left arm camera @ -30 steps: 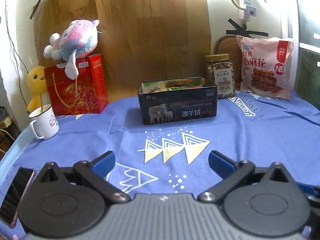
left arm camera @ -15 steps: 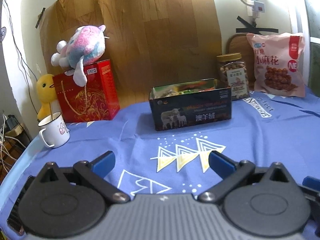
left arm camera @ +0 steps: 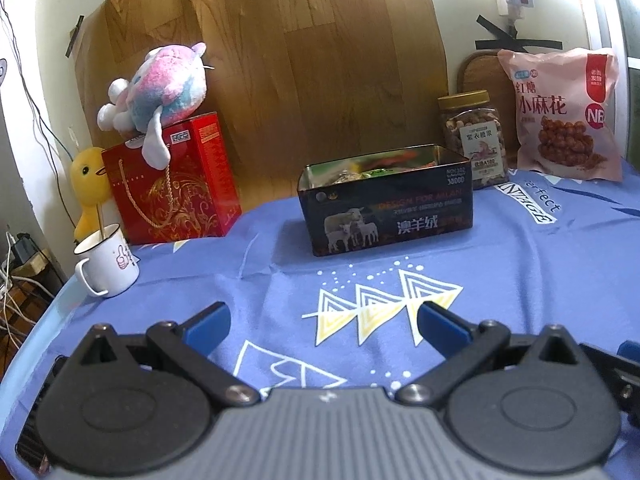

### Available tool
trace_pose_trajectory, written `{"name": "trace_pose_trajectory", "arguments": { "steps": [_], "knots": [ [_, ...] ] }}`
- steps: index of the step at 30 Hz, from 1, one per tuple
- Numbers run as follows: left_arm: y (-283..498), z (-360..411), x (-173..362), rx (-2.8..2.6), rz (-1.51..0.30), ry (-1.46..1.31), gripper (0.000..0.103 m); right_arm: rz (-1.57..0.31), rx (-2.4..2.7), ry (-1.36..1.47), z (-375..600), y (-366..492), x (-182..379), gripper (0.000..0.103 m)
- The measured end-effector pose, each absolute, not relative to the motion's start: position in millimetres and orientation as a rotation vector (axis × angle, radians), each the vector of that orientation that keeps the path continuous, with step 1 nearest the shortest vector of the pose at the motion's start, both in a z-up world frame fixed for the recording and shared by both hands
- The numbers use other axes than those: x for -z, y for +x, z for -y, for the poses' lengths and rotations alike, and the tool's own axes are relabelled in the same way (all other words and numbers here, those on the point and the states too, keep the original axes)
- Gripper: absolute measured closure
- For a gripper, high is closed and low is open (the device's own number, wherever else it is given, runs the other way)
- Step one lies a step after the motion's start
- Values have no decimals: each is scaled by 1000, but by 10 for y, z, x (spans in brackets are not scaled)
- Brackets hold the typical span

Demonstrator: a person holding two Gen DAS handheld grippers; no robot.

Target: Organize snacks

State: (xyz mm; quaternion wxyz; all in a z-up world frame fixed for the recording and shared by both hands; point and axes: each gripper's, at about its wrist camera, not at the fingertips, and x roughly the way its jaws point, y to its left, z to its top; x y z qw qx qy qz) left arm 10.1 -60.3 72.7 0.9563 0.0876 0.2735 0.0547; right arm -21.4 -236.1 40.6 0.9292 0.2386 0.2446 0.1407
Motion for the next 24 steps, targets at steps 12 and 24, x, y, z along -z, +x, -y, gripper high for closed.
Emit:
{"name": "trace_pose_trajectory", "arguments": {
  "steps": [12, 24],
  "knots": [
    [133, 683, -684, -52, -587, 178, 0, -470, -281, 506, 2411, -251, -414, 8],
    [241, 747, -592, -12, -574, 115, 0, -500, -219, 461, 2497, -310, -356, 8]
  ]
}}
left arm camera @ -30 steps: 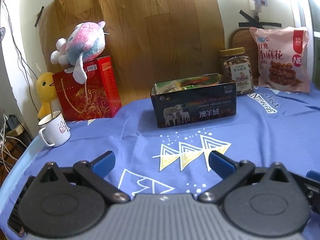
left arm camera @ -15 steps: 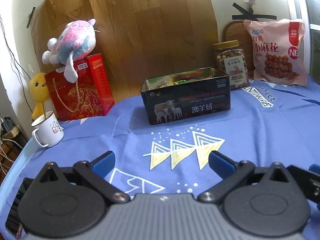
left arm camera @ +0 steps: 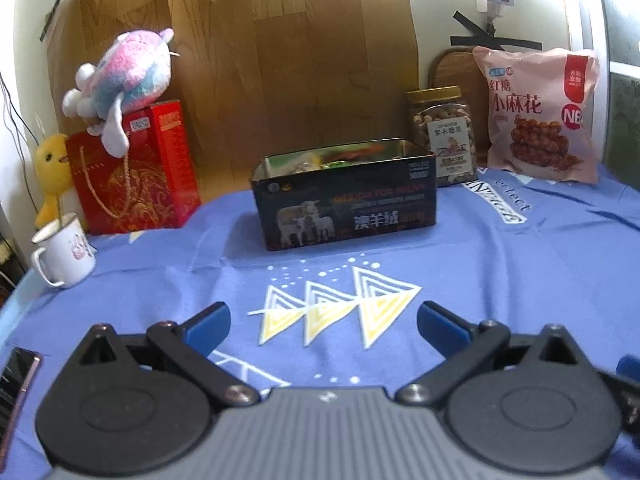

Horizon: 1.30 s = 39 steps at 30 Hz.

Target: Organize snacks

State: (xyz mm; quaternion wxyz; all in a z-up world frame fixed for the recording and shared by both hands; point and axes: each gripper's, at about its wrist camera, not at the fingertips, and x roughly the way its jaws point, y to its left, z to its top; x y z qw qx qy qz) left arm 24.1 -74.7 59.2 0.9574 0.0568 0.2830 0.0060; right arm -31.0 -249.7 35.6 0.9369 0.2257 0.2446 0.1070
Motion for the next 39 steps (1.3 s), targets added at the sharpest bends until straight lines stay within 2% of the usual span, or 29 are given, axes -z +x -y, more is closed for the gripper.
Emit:
{"name": "trace_pose_trajectory", "arguments": {
  "steps": [11, 39],
  "knots": [
    [248, 942, -582, 36, -559, 138, 0, -494, -173, 471, 2617, -364, -339, 8],
    [192, 781, -569, -43, -536, 136, 0, -506, -192, 469, 2541, -375, -313, 8]
  ]
}}
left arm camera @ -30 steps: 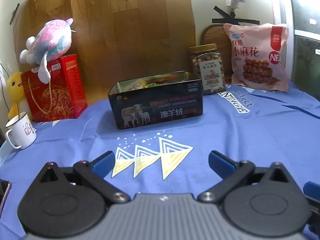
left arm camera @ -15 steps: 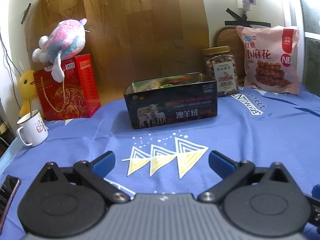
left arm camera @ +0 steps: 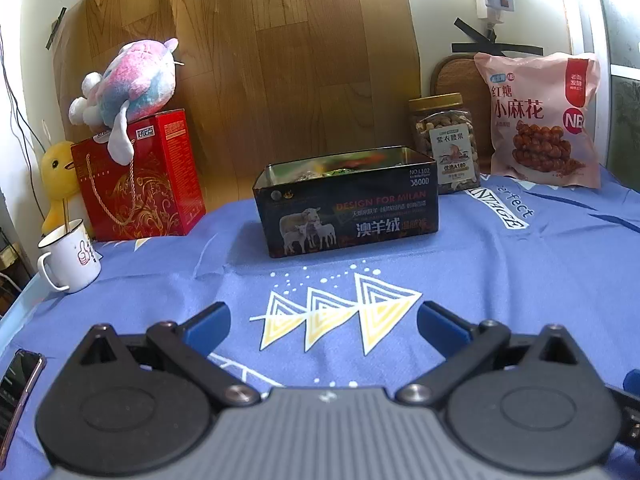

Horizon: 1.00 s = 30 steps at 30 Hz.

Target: Organize snacks

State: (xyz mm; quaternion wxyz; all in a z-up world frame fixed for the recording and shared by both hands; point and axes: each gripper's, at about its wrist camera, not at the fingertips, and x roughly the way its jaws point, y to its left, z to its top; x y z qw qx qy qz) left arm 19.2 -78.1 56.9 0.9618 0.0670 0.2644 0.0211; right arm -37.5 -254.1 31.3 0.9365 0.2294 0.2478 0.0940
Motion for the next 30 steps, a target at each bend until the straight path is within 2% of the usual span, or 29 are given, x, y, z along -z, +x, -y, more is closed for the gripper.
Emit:
{"name": "trace_pose_trajectory", "arguments": {
  "steps": [20, 30],
  "knots": [
    [150, 769, -746, -23, -483, 128, 0, -477, -196, 466, 2578, -365, -399, 8],
    [21, 523, -954, -62, -436, 121, 0, -504, -356, 408, 2593, 41, -811, 8]
  ]
}}
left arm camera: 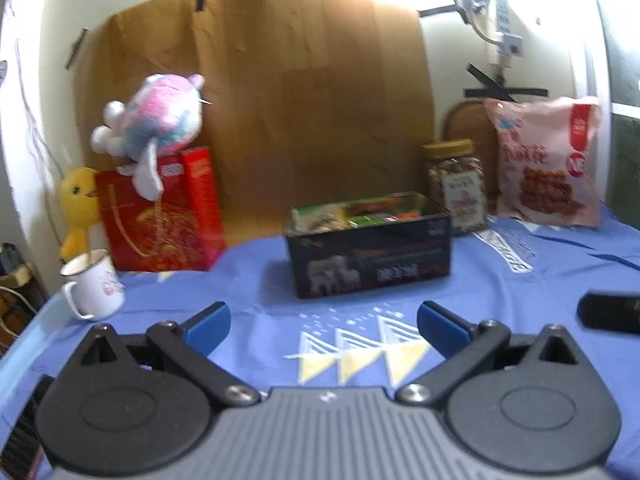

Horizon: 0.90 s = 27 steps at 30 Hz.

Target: Organize snacks

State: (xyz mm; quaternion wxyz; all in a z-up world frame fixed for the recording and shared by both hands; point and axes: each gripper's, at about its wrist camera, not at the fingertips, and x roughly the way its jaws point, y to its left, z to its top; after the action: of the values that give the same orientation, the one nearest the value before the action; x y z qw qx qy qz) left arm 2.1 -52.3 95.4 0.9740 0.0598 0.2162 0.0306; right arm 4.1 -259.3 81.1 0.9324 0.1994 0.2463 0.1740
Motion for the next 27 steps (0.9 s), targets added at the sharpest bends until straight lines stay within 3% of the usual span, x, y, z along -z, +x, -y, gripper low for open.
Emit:
{"name": "trace_pose_trajectory", "arguments": {
  "steps": [27],
  "knots": [
    [58, 566, -928, -76, -531, 163, 0, -492, -401, 433, 2406, -88, -715, 8]
  ]
}}
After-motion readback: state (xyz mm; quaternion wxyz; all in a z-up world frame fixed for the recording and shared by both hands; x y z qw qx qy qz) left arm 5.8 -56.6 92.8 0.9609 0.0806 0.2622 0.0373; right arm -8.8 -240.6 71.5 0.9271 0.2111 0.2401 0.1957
